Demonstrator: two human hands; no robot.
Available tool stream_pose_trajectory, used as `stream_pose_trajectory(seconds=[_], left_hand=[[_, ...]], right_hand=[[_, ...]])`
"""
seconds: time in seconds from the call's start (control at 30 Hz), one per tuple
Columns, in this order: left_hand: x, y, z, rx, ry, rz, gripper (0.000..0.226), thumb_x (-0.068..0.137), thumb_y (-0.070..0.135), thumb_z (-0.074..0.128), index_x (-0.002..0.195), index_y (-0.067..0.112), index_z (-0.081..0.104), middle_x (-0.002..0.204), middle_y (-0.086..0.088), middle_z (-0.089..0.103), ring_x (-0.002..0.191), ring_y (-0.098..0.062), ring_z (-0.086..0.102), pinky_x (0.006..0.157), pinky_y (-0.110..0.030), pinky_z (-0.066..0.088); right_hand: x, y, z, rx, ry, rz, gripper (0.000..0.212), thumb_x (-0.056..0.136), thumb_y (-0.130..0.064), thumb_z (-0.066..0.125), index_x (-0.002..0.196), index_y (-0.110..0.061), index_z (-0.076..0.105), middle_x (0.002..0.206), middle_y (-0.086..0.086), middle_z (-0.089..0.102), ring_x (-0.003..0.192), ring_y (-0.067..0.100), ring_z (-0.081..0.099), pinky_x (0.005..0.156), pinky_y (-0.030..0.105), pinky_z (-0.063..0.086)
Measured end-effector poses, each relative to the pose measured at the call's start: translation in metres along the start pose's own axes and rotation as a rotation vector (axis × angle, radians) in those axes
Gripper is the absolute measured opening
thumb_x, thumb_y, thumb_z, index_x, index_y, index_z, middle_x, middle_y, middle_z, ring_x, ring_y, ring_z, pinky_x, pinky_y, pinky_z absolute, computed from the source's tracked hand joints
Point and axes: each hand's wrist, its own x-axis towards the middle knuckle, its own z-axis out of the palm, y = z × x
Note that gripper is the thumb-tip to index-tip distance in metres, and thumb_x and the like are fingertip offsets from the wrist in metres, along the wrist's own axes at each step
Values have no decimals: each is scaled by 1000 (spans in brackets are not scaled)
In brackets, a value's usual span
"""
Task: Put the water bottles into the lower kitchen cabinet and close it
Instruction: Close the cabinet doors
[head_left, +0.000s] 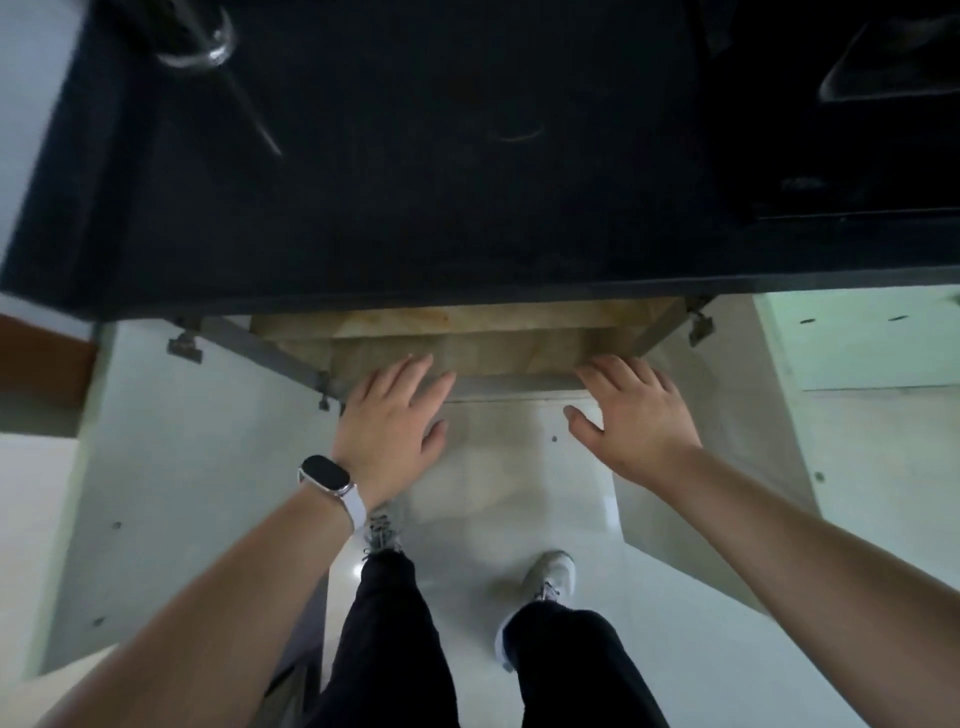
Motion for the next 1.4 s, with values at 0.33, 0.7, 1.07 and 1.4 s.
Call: stream_pose_trajectory(seconds=[0.33, 0.7, 1.07, 1.4], left_hand=[[-82, -33, -27, 17, -157, -368, 54, 92, 31, 62, 143, 16, 50, 149, -16, 47, 138, -37, 42, 111, -55, 35], [-181, -123, -29, 84, -249, -739, 64, 98, 40, 51, 154, 20, 30, 167, -14, 14, 153, -38, 11, 119, -55, 23], [-200, -137, -11, 16, -389, -814, 55, 88, 40, 59, 138, 24, 44, 159, -6, 21, 142, -42, 17, 104, -59, 39], [-213, -144, -10, -61, -364, -877, 53, 87, 31, 62, 137, 19, 51, 158, -3, 29, 125, -39, 34, 96, -49, 43]], right_hand=[[-55, 40, -26, -124, -65, 167, 61, 94, -57, 37, 142, -19, 38, 149, 8, 36, 138, 31, 31, 110, 46, 30], [-89, 52, -13, -151, -74, 443, 64, 92, -53, 42, 146, -19, 32, 162, 10, 16, 147, 40, 10, 116, 53, 19], [-93, 51, -5, -136, -174, 540, 60, 89, -46, 48, 140, -16, 38, 153, 5, 22, 129, 40, 27, 91, 49, 43], [-86, -8, -6, -53, -193, 426, 54, 93, -35, 46, 142, -13, 37, 153, 7, 22, 130, 40, 24, 92, 47, 43]])
